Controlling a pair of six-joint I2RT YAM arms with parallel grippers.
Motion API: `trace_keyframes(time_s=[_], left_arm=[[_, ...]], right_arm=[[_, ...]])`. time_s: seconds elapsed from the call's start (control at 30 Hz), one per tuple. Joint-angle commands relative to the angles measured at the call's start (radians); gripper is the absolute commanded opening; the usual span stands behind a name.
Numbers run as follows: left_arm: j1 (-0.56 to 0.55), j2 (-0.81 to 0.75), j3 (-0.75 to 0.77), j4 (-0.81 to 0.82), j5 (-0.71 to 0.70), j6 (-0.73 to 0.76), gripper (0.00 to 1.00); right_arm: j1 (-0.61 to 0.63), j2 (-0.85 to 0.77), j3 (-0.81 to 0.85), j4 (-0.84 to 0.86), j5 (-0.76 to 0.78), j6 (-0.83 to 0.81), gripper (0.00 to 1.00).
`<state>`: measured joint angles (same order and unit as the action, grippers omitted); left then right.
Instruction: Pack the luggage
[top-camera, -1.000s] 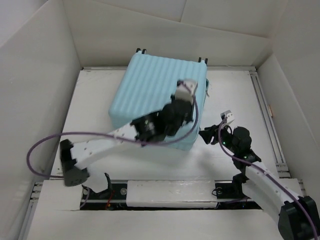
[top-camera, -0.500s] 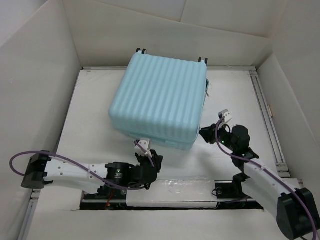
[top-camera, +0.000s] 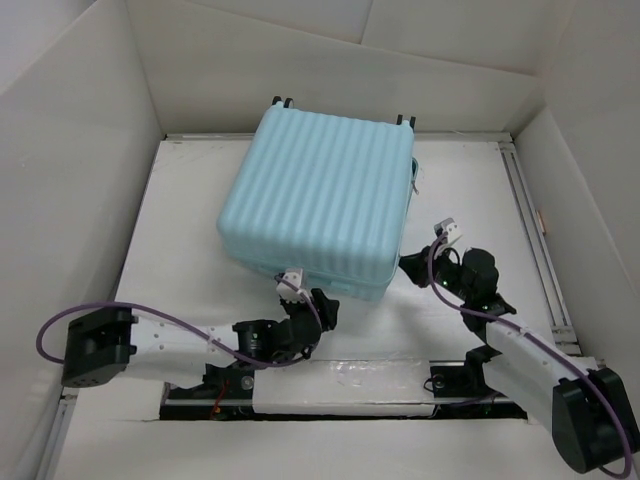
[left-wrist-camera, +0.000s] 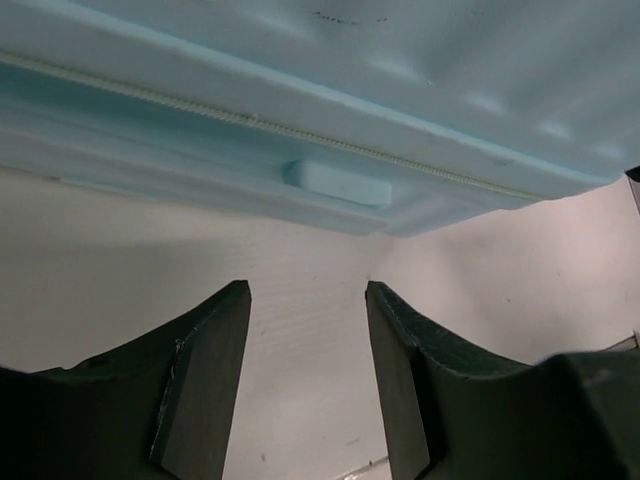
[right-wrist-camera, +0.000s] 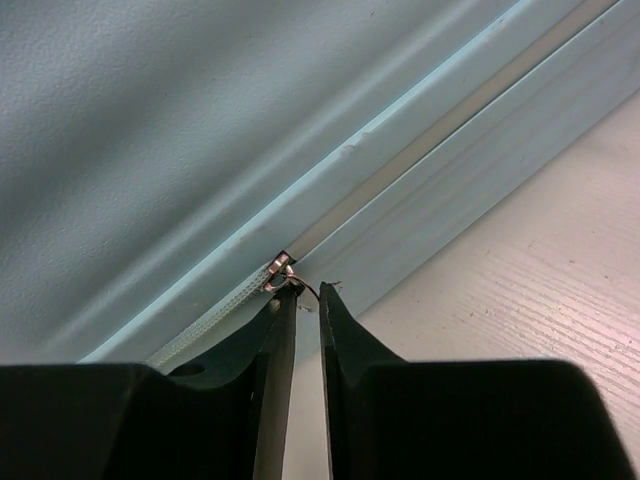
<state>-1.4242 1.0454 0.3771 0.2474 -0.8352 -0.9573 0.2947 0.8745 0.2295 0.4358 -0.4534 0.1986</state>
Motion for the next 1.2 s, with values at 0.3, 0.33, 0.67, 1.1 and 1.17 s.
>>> trace_keyframes(time_s=[0.3, 0.33, 0.67, 1.1, 1.17], left_arm=[[0.114, 0.223, 0.100, 0.326, 0.160, 0.135, 0.44], [0.114, 0.237, 0.091, 0.361, 0.174, 0.135, 0.42], [0.128, 0.275, 0.080, 0.421, 0.226, 0.134, 0.38], [0.128, 0.283, 0.075, 0.435, 0.235, 0.124, 0.36], [0.128, 0.283, 0.075, 0.435, 0.235, 0.124, 0.35]], right_arm=[[-0.003, 0.011, 0.050, 0.087, -0.028, -0.007, 0.00], [-0.003, 0.011, 0.050, 0.087, -0.028, -0.007, 0.00], [-0.003, -0.055, 0.019, 0.087, -0.010, 0.025, 0.15], [-0.003, 0.113, 0.074, 0.182, -0.060, -0.024, 0.17], [-0.003, 0.127, 0.074, 0.204, -0.060, -0.024, 0.07]])
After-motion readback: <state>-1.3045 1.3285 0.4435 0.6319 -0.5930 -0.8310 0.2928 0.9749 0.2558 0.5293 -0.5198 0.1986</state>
